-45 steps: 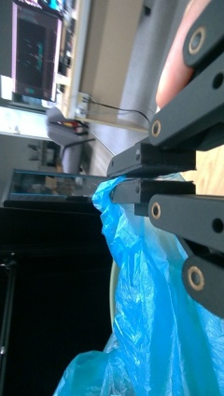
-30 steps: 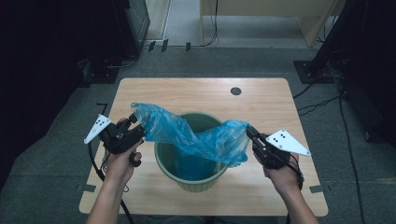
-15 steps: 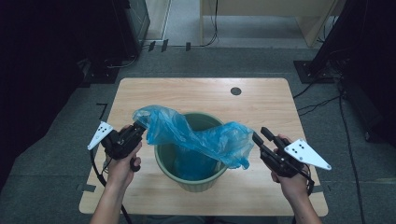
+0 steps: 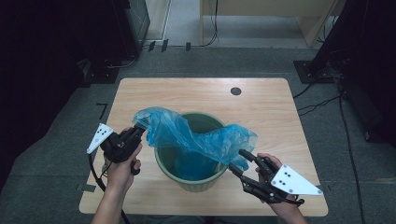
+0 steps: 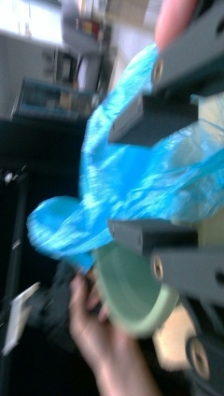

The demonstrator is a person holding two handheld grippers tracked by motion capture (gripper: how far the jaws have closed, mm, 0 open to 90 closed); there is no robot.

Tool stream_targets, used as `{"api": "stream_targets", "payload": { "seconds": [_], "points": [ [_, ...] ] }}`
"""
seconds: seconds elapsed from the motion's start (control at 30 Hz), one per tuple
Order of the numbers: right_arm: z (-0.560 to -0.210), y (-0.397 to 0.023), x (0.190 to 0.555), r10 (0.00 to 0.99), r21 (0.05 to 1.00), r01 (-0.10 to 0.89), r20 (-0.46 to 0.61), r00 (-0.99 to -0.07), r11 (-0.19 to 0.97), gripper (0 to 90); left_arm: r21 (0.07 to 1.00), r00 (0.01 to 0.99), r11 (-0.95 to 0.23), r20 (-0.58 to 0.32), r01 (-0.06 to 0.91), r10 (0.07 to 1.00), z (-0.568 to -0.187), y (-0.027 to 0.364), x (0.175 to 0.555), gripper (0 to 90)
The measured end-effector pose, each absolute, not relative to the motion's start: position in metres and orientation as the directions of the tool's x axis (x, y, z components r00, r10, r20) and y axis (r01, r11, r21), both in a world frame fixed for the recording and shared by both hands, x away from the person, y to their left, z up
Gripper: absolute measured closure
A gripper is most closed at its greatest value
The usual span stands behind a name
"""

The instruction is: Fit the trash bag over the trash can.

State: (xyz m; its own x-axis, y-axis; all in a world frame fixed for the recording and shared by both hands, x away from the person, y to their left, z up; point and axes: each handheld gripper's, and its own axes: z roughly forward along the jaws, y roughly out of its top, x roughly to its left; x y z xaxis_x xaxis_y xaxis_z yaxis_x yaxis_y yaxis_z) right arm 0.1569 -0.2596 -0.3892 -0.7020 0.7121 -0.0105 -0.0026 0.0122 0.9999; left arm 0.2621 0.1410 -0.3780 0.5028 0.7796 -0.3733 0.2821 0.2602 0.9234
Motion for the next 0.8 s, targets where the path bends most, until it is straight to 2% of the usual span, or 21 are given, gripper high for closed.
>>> {"api": "stream_targets", "payload": {
  "seconds": [0.1, 0.17, 0.23, 0.43, 0.6, 0.7, 0.8],
  "points": [
    [-0.393, -0.253, 0.16, 0.743, 0.999, 0.017, -0.012, -0.67, 0.032, 81.5, 0.925, 0.538, 0.258, -0.372, 0.278, 0.756, -0.379, 0.145, 0.259, 71.8],
    [-0.389, -0.251, 0.163, 0.757, 0.999, 0.026, -0.002, -0.653, 0.025, 90.0, 0.93, 0.571, 0.257, -0.364, 0.262, 0.735, -0.38, 0.148, 0.255, 60.4],
    [-0.384, -0.249, 0.164, 0.774, 0.999, 0.026, 0.0, -0.634, 0.022, 90.0, 0.937, 0.593, 0.253, -0.349, 0.242, 0.726, -0.38, 0.151, 0.249, 53.5],
    [-0.363, -0.241, 0.163, 0.783, 1.0, 0.001, 0.014, -0.622, -0.016, 90.0, 0.972, 0.665, 0.19, -0.233, 0.138, 0.71, -0.379, 0.149, 0.226, 46.1],
    [-0.347, -0.233, 0.167, 0.799, 0.999, -0.019, 0.014, -0.602, -0.032, 90.0, 0.984, 0.688, 0.158, -0.169, 0.079, 0.705, -0.376, 0.145, 0.217, 33.1],
    [-0.339, -0.231, 0.17, 0.807, 0.999, -0.029, 0.009, -0.59, -0.032, 90.0, 0.986, 0.666, 0.162, -0.148, 0.042, 0.731, -0.372, 0.146, 0.216, 31.8],
    [-0.326, -0.232, 0.175, 0.817, 0.998, -0.049, 0.005, -0.576, -0.04, 90.0, 0.981, 0.64, 0.189, -0.171, 0.041, 0.749, -0.364, 0.148, 0.22, 30.9]
  ]
}}
